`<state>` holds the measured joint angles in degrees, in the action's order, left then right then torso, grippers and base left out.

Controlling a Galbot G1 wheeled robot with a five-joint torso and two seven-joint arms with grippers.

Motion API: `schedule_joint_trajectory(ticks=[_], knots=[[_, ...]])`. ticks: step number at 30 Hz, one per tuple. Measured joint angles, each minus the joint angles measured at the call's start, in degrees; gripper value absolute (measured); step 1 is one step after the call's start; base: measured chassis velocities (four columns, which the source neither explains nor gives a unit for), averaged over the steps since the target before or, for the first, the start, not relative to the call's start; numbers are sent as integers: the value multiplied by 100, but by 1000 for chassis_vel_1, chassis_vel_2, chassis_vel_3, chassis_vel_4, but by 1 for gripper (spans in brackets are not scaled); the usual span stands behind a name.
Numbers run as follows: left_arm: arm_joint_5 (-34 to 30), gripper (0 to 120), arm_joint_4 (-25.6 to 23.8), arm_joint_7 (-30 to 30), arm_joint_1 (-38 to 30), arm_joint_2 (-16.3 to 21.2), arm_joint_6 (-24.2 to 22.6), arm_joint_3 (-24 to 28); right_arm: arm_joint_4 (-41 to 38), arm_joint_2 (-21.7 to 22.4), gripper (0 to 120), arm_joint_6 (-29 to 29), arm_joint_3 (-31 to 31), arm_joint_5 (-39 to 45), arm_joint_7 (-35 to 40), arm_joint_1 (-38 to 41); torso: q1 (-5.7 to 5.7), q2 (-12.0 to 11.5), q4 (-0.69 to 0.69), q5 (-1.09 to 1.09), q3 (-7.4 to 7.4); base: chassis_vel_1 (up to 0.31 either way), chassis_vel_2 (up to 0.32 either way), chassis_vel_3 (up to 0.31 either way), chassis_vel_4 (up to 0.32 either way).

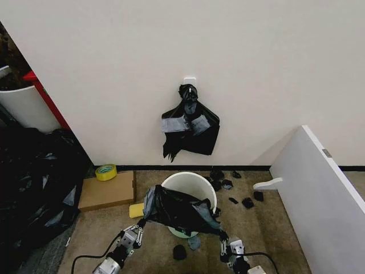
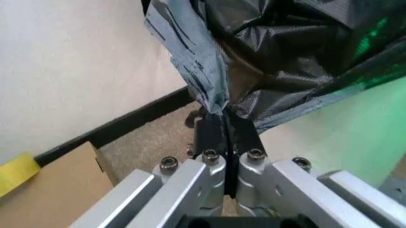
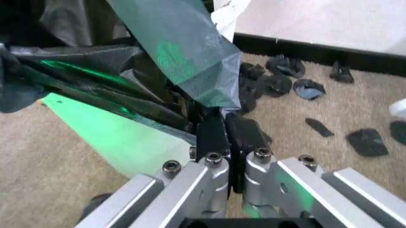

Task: Place the garbage bag over the trash bin.

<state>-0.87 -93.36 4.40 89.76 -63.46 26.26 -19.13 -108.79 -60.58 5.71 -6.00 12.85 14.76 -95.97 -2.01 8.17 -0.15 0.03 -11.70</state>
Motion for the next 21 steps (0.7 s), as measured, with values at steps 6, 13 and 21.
schedule_joint_trajectory(ticks=[6,13,21], knots=[[-156,0,119,-1,-83,-107,-87,0,424,-111,0,377,-39,-178,-403,200,0,0,0,0,0,0,0,0,0],[-402,7,93,0,-71,-128,-97,21,573,-162,0,595,-70,-161,-714,266,0,0,0,0,0,0,0,0,0],[-458,34,-201,-208,113,134,-201,57,430,19,21,707,-183,114,-1005,80,0,0,-1,0,0,0,0,0,0]])
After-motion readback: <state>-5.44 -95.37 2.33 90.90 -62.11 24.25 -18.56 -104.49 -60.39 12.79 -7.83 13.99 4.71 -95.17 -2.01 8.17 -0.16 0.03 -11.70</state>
